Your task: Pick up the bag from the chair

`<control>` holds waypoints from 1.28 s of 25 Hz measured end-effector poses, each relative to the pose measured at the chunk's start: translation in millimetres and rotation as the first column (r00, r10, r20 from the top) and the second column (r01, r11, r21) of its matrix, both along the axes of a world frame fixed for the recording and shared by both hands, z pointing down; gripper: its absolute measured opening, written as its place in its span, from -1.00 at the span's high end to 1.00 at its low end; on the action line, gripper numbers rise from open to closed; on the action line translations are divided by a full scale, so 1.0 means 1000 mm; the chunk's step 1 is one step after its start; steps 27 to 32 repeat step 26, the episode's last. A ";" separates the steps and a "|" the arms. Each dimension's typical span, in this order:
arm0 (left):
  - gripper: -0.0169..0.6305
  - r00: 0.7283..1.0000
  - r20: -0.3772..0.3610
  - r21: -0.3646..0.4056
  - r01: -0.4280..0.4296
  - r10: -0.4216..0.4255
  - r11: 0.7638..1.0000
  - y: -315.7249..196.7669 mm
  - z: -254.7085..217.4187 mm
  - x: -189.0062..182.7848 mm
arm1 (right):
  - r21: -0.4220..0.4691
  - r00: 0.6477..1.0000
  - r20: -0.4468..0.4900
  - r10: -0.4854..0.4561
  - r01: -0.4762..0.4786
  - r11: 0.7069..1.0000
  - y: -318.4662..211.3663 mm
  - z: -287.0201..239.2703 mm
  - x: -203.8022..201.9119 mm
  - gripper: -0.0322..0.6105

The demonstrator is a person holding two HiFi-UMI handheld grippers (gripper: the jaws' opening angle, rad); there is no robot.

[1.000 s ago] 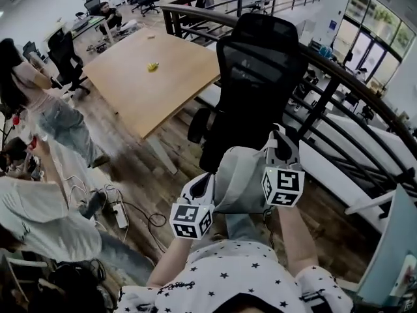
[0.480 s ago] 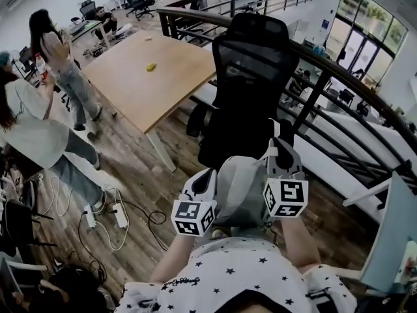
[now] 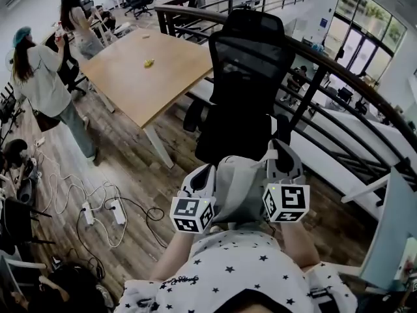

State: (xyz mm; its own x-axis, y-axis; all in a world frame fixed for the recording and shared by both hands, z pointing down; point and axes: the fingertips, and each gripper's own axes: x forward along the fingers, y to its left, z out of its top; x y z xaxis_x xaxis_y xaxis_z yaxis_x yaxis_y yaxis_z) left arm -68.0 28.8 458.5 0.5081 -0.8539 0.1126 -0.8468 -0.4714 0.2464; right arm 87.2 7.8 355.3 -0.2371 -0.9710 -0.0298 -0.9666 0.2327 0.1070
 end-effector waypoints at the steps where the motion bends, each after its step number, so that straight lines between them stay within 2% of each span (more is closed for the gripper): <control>1: 0.92 1.000 0.000 0.000 0.001 -0.001 1.000 0.000 0.000 0.001 | 0.001 1.000 0.002 0.003 -0.003 1.000 0.000 0.000 0.002 0.92; 32: 0.92 1.000 0.009 -0.023 -0.015 0.015 1.000 -0.005 0.001 0.002 | 0.023 1.000 -0.002 0.028 -0.028 0.999 -0.007 -0.015 0.010 0.92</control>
